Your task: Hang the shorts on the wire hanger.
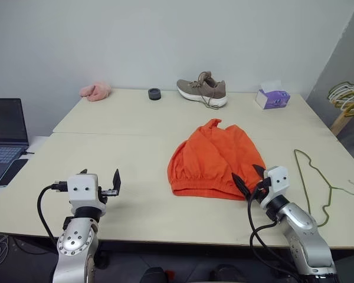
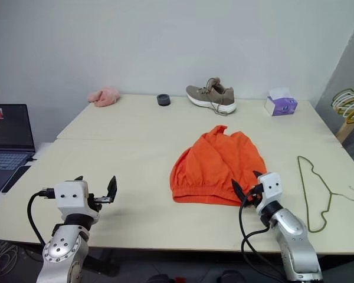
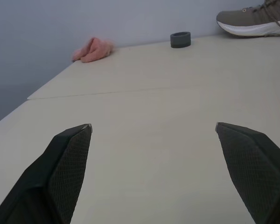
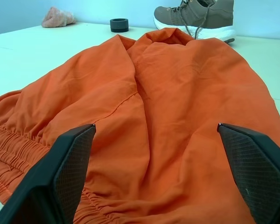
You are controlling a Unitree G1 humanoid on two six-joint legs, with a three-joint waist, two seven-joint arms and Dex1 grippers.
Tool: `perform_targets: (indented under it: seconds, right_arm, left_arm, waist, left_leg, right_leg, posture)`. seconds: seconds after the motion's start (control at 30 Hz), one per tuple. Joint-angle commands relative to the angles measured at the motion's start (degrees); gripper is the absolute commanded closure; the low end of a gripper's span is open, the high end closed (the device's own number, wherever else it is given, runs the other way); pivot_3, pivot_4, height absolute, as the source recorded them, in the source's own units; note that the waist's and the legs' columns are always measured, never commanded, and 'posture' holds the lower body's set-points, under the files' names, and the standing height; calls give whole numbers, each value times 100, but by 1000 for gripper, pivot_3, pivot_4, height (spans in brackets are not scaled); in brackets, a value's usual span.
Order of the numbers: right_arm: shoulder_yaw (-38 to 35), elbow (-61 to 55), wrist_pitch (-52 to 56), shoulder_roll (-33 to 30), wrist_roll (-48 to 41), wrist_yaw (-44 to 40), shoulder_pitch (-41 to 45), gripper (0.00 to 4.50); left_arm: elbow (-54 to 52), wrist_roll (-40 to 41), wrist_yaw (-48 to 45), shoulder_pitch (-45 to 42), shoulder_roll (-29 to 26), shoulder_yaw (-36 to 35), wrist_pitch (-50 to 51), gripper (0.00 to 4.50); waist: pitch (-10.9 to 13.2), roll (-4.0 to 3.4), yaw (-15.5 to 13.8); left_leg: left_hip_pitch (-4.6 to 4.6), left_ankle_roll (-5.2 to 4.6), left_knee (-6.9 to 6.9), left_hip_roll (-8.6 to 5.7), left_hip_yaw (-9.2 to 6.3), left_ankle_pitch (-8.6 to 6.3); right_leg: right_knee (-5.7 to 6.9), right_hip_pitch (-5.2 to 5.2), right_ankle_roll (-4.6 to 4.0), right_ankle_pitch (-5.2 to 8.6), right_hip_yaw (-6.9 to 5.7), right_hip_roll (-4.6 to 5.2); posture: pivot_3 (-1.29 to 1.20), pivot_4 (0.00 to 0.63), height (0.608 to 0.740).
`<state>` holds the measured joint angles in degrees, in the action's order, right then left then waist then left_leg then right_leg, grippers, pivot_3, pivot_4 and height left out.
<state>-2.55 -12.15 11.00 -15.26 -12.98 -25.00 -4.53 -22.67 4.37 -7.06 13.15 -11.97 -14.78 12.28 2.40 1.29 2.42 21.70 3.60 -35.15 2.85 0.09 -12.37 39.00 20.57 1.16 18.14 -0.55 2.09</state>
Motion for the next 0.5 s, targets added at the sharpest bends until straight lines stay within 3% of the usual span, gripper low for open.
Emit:
perform_targets:
  seconds: [0.03,0.07,0.33,0.5]
  right_arm:
    - [-7,-243,-35,0,-99,-21,37,46]
    - [-4,-241,-40,1,-94,-16,37,46]
    - [-36,-314,-51,-24,-87,21,-64,46]
    - [-34,-388,-60,-30,-59,51,-134,46]
  left_arm:
    - [-242,3,-38,-135,-90,20,-41,0]
    - [-223,8,-43,-149,-99,19,-47,0]
    - [-61,43,-173,-306,-155,86,-101,0]
    - [-35,31,-176,-389,-155,140,-60,0]
  waist:
    - [-3,4,0]
    - [-3,4,0]
    - [-8,10,78]
    - [-16,18,129]
  left_leg:
    - [0,0,0,2,10,0]
    - [3,0,1,5,22,0]
    - [9,0,0,3,17,0]
    - [13,5,1,43,80,-4]
  right_leg:
    - [1,5,1,-2,9,-3]
    - [2,41,2,-6,16,-7]
    - [0,22,5,-9,13,-8]
    - [3,55,4,-32,108,-55]
  posture:
    - [-88,0,740]
    - [-88,0,740]
    - [-108,0,740]
    - [-131,0,740]
